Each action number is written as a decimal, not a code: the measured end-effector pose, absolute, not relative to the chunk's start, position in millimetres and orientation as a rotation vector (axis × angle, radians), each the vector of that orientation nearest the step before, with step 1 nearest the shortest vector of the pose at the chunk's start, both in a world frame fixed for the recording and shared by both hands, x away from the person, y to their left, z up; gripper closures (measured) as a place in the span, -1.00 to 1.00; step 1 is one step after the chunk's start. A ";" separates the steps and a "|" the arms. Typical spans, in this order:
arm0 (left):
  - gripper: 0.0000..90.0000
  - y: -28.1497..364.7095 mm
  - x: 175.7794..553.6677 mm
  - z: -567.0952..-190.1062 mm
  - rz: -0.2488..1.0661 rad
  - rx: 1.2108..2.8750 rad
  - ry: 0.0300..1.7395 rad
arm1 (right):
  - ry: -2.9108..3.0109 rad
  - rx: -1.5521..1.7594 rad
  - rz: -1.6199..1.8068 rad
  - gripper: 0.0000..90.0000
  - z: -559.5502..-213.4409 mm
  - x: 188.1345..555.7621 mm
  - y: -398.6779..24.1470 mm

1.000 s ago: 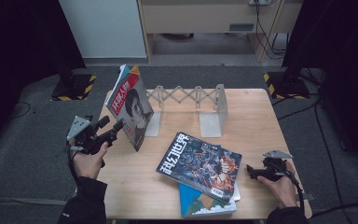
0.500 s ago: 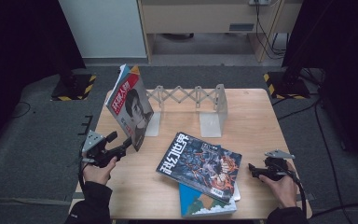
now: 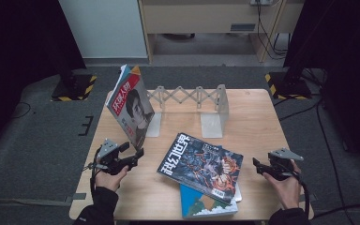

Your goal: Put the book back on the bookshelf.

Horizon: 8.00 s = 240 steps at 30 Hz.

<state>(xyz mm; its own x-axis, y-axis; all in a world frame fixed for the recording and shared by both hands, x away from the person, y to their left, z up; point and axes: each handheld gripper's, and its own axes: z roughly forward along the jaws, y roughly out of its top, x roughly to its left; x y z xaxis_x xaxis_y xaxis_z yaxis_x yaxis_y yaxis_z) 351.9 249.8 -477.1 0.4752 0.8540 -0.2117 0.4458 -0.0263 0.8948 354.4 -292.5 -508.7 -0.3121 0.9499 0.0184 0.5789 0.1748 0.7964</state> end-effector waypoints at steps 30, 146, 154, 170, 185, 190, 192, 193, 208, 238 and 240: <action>-0.41 200.5 343.8 -510.1 0.190 1.750 1.055 | 2.012 1.277 1.257 -0.28 -489.7 343.8 -241.1; 0.81 176.8 363.0 -430.1 -0.170 1.433 0.999 | 2.125 1.456 0.887 -0.67 -534.4 361.2 -288.2; 0.83 178.0 363.3 -408.3 -0.117 1.412 0.965 | 2.119 1.437 0.885 -0.81 -537.5 361.4 -286.2; 0.83 179.5 368.9 -372.0 -0.014 1.413 0.912 | 2.100 1.458 0.889 -0.90 -539.0 362.1 -286.5; 0.83 218.2 364.3 -331.6 0.153 1.382 0.911 | 2.099 1.461 0.887 -0.91 -539.1 362.3 -286.5; 0.83 235.3 361.2 -325.1 0.202 1.379 0.941 | 2.099 1.461 0.887 -0.91 -539.1 362.3 -286.6; 0.83 241.5 359.9 -323.6 0.224 1.379 0.952 | 2.099 1.461 0.887 -0.91 -539.1 362.3 -286.5; 0.83 245.2 359.1 -322.8 0.235 1.379 0.957 | 2.099 1.461 0.887 -0.91 -539.1 362.3 -286.6; 0.83 285.1 360.6 -312.0 0.365 1.336 1.046 | 2.099 1.461 0.887 -0.91 -539.1 362.3 -286.6; 0.83 254.3 415.4 -342.4 0.579 1.352 1.178 | 2.099 1.461 0.887 -0.91 -539.2 362.4 -286.6; 0.83 250.2 418.8 -345.1 0.596 1.356 1.181 | 2.099 1.461 0.887 -0.91 -539.2 362.4 -286.6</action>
<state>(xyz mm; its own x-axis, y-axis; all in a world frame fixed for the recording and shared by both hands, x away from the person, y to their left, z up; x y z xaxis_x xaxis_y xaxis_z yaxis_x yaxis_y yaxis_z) 418.8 250.2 -345.1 0.3568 0.8866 -0.2943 0.2897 0.1945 0.9372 362.4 -286.6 -539.2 -0.3511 0.9363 0.0109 0.6602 0.2393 0.7119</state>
